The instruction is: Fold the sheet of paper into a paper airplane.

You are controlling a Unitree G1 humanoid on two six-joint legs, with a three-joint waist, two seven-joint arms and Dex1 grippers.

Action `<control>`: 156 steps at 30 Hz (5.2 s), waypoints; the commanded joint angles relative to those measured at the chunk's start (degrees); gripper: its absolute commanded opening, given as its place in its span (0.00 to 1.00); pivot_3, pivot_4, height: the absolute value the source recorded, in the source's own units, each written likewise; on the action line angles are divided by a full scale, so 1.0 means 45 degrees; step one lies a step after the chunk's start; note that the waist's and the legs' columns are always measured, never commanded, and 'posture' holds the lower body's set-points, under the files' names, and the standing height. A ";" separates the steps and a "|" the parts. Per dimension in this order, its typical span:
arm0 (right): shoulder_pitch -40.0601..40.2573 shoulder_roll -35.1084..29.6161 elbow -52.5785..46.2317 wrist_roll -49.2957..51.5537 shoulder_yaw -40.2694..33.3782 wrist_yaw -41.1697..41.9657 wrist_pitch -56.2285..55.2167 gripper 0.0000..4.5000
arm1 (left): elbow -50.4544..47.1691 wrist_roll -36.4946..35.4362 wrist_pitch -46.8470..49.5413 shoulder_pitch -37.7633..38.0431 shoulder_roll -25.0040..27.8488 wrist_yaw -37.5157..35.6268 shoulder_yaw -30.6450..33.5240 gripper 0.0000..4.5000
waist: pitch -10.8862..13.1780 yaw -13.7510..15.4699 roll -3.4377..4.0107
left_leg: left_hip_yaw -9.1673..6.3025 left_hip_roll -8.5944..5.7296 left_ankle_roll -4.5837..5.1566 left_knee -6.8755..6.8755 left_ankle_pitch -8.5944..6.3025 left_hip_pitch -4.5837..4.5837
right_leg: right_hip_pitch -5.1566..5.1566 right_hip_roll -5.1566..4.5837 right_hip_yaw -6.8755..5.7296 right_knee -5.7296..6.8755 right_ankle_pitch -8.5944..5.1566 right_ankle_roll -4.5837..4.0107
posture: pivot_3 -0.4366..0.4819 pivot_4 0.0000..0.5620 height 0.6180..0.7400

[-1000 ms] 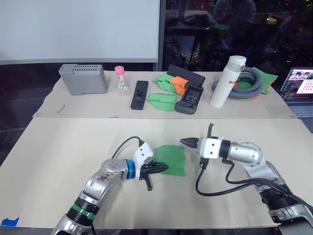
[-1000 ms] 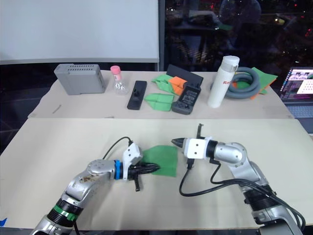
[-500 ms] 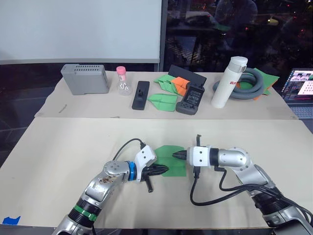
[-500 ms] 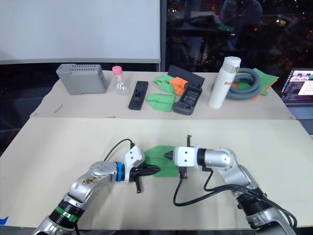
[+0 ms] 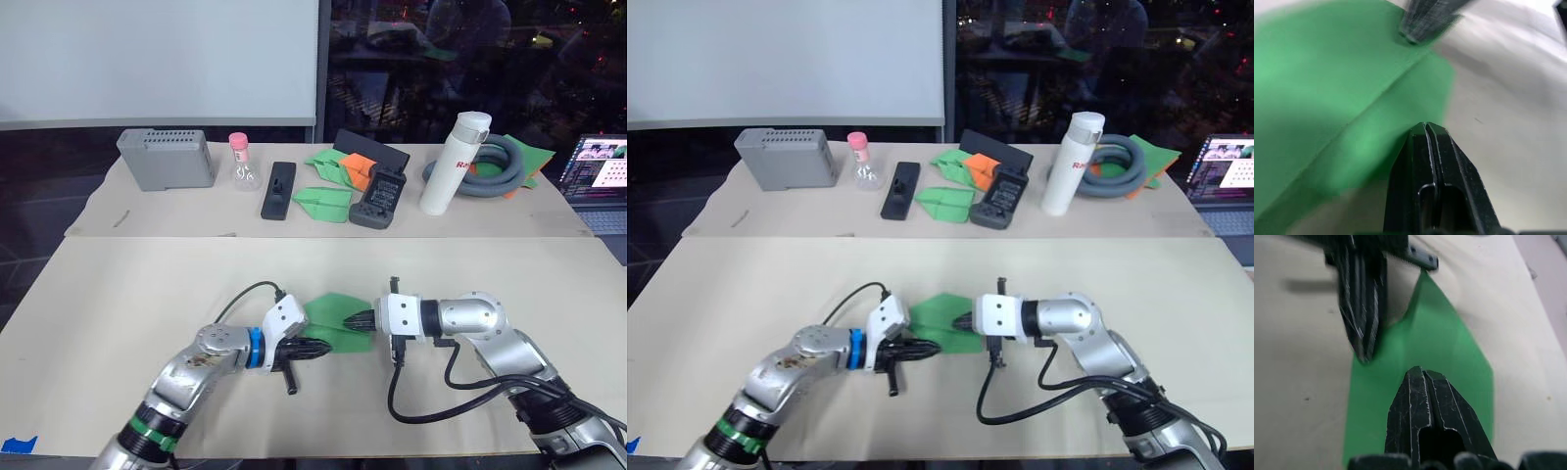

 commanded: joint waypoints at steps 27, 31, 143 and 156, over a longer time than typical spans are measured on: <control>-0.0318 0.0393 -0.0099 0.0004 0.0360 0.0196 0.0219 0.00 | -0.0665 -0.0669 0.0227 0.0581 0.1621 0.0018 0.0566 0.00 | 0.0005 0.0057 -0.0008 | 0.0000 -0.0009 -0.0100 -0.0002 0.0058 -0.0005 | -0.0001 -0.0002 0.0003 -0.0006 0.0000 -0.0001 | 0.48 0.27 1.00; -0.0464 0.0798 0.0389 -0.0145 0.0489 -0.0021 0.0248 0.00 | -0.0212 -0.0184 -0.0202 0.0923 0.1590 0.0098 0.0298 0.00 | 0.0004 0.0041 -0.0007 | 0.0000 -0.0004 -0.0101 -0.0005 0.0058 -0.0003 | -0.0002 0.0002 0.0003 -0.0004 0.0000 -0.0001 | 0.48 0.27 1.00; -0.4157 0.0385 0.4656 0.3530 0.1650 0.2502 0.8583 0.01 | 0.0997 0.0573 -0.1748 0.0352 0.0979 -0.1478 0.0009 0.00 | -0.0009 -0.0006 -0.0029 | 0.0001 -0.0003 0.0016 0.0035 -0.0012 -0.0017 | -0.0004 -0.0011 -0.0004 0.0000 0.0001 0.0001 | 0.48 0.27 1.00; -0.4530 0.1152 0.5419 0.2668 0.1386 0.2708 0.7847 0.01 | 0.0833 0.0269 -0.1682 0.0699 0.1559 -0.1650 0.0375 0.00 | -0.0010 -0.0258 -0.0028 | -0.0001 0.0006 -0.0023 -0.0020 0.0008 0.0014 | -0.0012 -0.0017 0.0007 0.0019 0.0003 -0.0002 | 0.48 0.27 1.00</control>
